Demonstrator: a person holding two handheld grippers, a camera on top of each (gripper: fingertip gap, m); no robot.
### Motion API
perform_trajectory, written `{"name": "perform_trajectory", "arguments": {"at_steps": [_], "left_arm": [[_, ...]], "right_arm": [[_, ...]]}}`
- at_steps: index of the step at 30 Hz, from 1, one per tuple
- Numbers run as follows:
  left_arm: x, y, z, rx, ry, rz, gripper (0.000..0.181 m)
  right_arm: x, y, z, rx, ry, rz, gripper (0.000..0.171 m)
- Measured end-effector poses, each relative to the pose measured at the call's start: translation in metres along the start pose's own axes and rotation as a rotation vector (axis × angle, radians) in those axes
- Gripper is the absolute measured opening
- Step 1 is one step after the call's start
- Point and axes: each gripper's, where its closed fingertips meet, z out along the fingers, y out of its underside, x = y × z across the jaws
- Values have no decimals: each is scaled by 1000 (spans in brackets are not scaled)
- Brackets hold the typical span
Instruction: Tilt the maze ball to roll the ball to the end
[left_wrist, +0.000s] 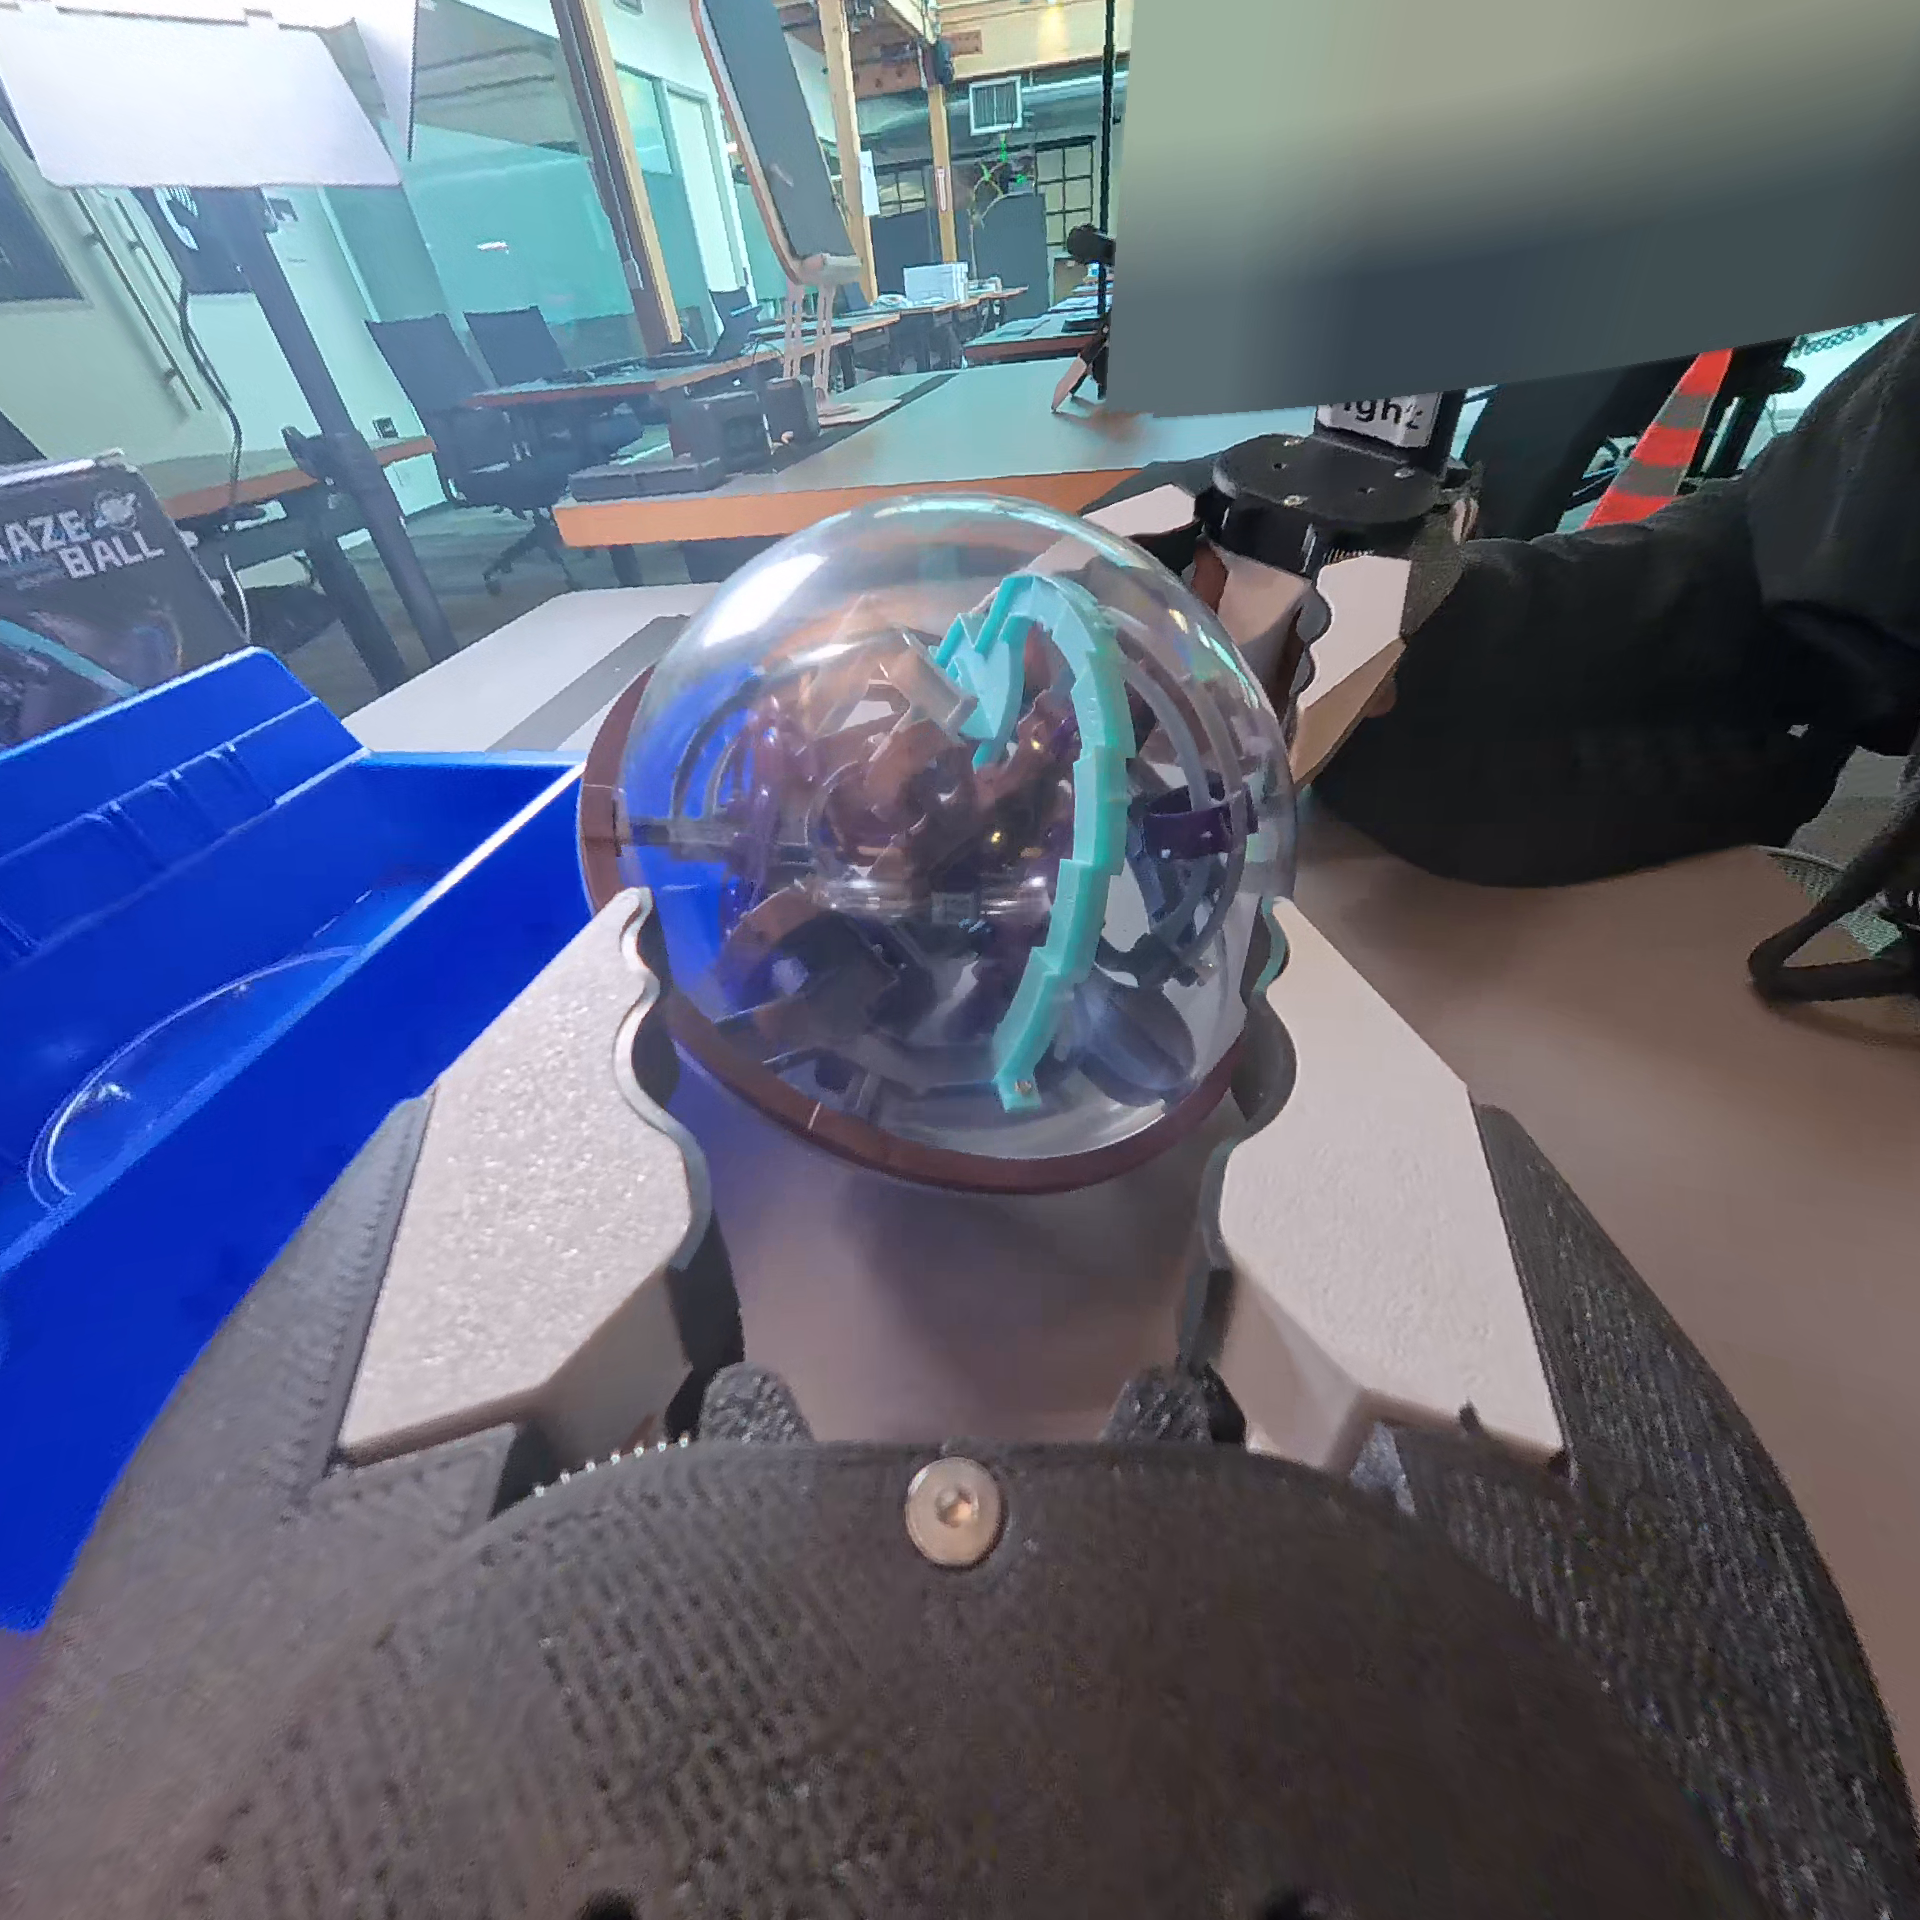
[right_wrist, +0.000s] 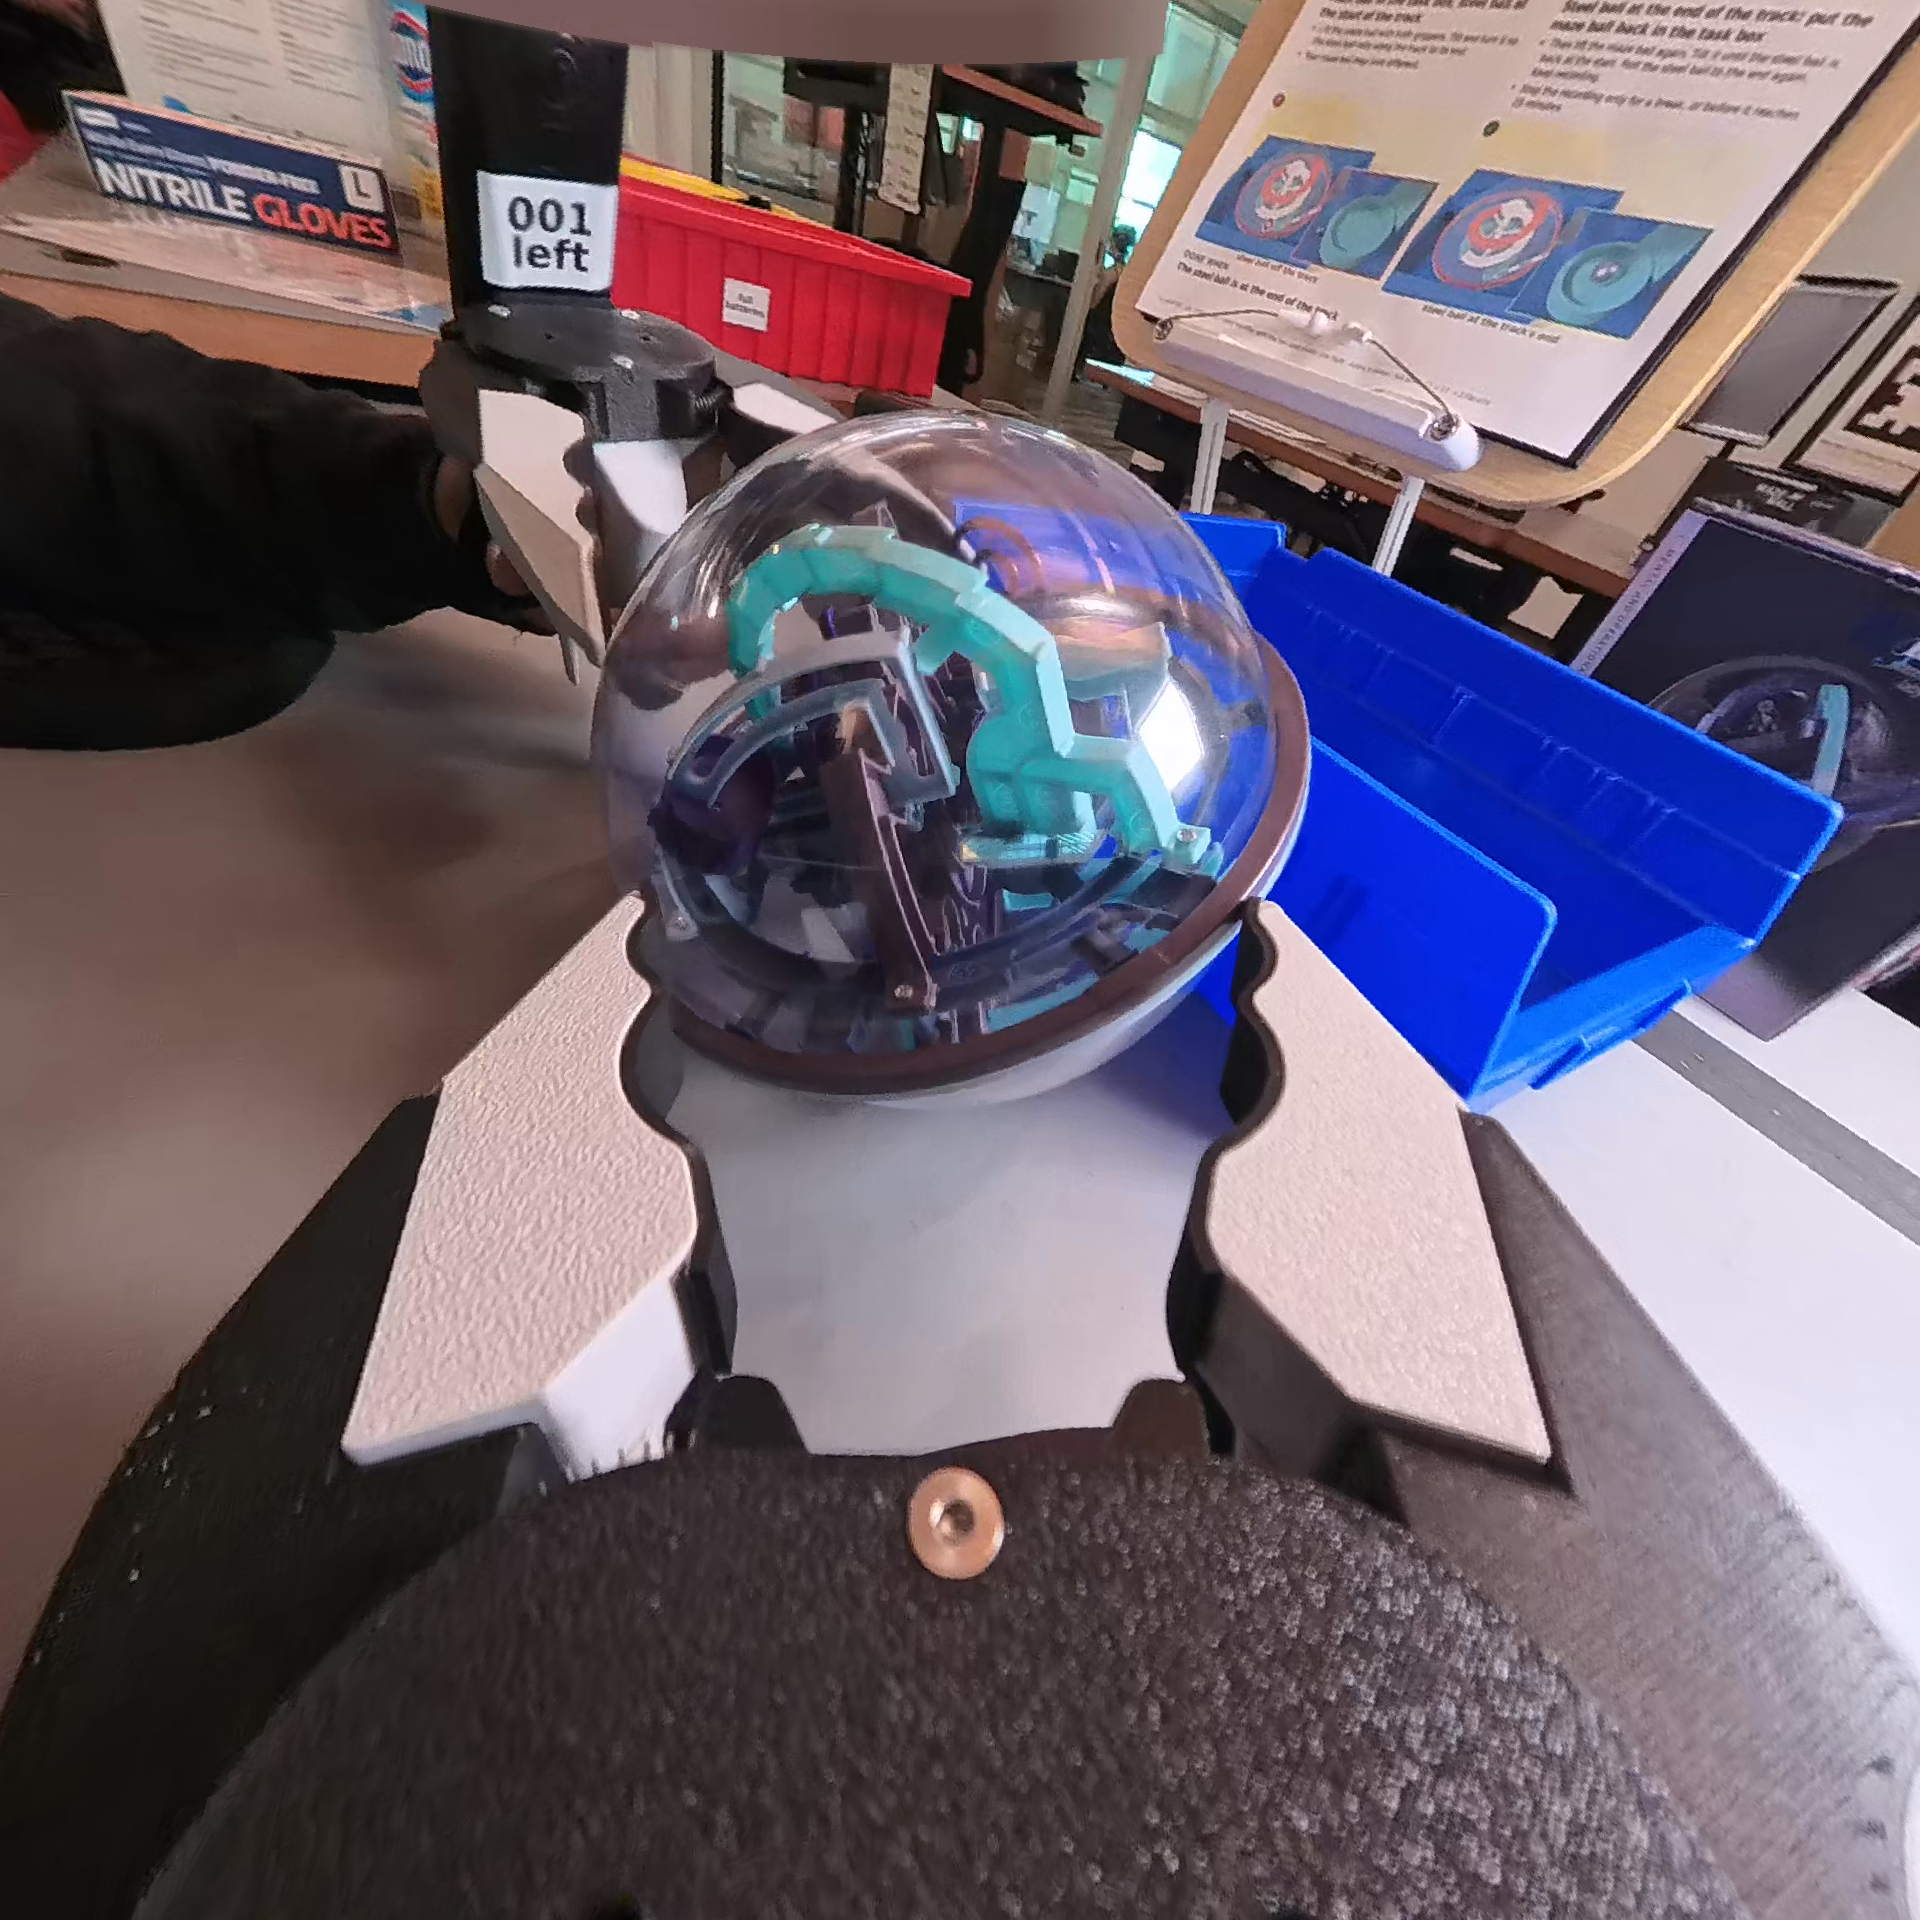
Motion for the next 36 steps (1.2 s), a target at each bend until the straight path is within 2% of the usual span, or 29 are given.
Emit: {"name": "perform_trajectory", "arguments": {"at_steps": [3, 12, 19, 23, 30, 32, 36], "left_arm": [[5, -7, -2, 34, 9, 8, 100], [15, -14, -5, 77, 48, 6, 94], [21, -15, -2, 94, 69, -6, 94], [22, -15, 1, 97, 76, -21, 98], [24, -19, -4, 133, 115, -68, 98], [16, -20, -6, 160, 116, -121, 104], [-3, -6, 3, 126, 114, -219, 133]], "right_arm": [[0, 3, -2, -4, -15, 3, 109], [-1, 9, -4, -64, -28, -33, 116], [-12, -24, -1, -81, 10, -108, 120], [-4, -21, 10, -119, 50, -116, 125], [4, -17, 4, -68, -10, -41, 123], [7, -16, 3, -58, -22, -35, 120], [11, -13, 2, -47, -28, -13, 119]]}}
